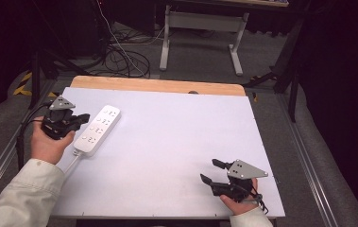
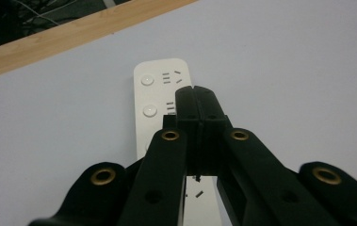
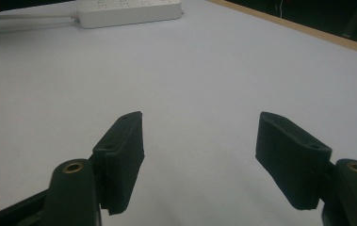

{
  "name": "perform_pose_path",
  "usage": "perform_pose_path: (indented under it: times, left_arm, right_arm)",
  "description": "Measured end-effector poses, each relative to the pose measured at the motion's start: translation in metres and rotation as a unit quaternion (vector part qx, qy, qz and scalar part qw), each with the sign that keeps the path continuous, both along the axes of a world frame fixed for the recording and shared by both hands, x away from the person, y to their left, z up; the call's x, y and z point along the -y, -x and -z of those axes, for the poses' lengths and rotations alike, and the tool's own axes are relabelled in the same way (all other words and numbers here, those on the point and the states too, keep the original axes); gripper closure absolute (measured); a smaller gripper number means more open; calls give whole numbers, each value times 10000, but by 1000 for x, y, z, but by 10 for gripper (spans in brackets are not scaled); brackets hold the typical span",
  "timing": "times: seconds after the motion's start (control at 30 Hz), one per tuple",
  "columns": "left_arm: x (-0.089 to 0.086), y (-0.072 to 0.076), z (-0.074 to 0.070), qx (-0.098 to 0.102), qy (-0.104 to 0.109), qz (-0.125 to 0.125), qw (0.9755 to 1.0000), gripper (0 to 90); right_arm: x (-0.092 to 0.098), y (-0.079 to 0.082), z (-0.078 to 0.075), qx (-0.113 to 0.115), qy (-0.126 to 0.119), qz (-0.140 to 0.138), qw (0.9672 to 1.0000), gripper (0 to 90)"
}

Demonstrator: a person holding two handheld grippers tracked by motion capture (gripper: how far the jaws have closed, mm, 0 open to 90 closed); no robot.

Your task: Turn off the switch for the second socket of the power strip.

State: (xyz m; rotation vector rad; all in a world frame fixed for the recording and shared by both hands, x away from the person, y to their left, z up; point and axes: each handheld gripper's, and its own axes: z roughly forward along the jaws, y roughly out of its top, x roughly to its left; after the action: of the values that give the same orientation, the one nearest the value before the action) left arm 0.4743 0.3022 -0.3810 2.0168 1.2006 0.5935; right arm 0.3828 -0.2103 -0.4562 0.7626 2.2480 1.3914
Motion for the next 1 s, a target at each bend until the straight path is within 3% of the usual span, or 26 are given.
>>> perform_pose_path:
  times: [0.27,0.67,1.0]
  left_arm:
    - [-3,-20,14,-262,8,-139,9996,900]
    - [-8,-34,28,-553,-101,-237,9981,900]
    - [-6,-45,38,-882,-188,-270,9956,900]
  right_arm:
    - [0,0,1,-13,28,1,10000,333]
    - [0,-1,1,-32,23,-15,10000,333]
    - [0,-1,2,-57,38,-16,10000,333]
